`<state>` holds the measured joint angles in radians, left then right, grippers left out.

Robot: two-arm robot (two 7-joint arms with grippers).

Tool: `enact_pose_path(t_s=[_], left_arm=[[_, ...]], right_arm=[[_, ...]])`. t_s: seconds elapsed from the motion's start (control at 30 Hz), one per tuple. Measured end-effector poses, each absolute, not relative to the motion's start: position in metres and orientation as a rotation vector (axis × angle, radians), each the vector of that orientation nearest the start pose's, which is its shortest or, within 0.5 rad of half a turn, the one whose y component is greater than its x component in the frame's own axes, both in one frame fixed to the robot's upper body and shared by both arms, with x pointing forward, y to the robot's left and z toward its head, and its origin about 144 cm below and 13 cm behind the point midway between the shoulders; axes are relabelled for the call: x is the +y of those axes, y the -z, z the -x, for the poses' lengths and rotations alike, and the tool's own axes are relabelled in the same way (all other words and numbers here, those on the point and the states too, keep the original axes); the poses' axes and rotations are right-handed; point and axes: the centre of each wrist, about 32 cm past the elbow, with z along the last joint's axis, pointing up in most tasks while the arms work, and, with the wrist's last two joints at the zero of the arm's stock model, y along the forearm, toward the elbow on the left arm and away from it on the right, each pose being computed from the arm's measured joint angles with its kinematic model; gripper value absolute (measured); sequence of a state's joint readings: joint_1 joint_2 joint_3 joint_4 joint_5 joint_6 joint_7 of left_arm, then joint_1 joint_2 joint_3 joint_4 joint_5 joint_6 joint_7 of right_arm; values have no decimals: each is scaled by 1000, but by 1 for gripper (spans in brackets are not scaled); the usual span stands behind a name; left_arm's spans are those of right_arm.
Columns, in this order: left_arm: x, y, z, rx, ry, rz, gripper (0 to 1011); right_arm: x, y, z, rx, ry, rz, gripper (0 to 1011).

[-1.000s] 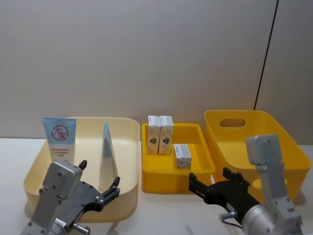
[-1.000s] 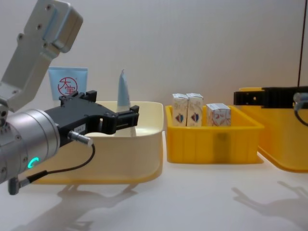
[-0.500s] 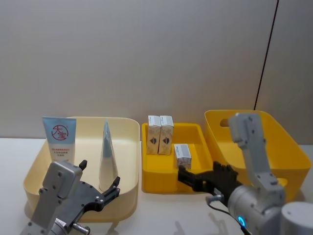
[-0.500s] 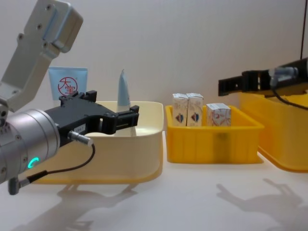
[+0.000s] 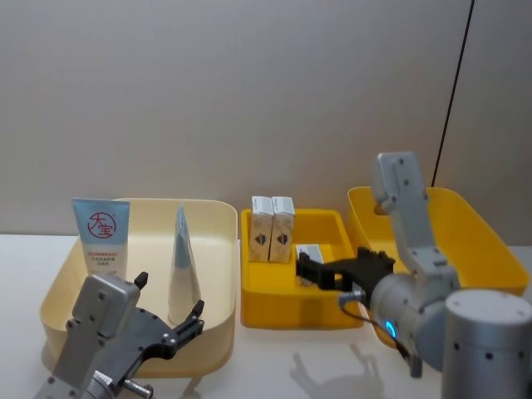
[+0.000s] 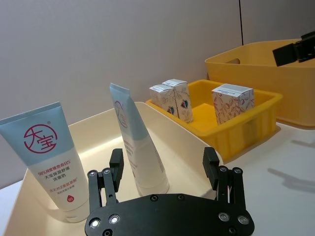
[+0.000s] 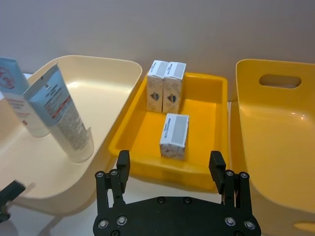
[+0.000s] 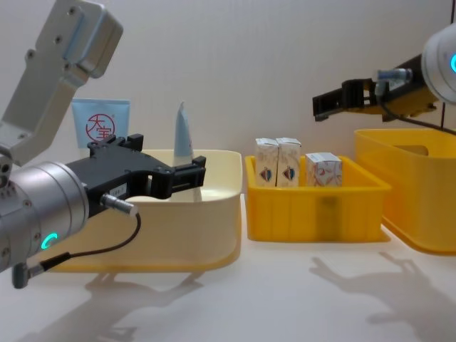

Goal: Bimanual collaborative sorting of washing and personal care products

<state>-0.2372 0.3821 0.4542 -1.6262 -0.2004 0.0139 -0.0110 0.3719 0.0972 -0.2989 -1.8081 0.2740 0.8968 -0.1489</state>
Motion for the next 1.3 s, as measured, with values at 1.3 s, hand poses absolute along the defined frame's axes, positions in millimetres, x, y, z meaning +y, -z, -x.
enact_pose_path(t_s=[1.3], left_arm=[[198, -1204, -492, -268, -1124, -61, 1003]], right_arm=[[-113, -1323, -598, 311, 1415, 440, 1001]])
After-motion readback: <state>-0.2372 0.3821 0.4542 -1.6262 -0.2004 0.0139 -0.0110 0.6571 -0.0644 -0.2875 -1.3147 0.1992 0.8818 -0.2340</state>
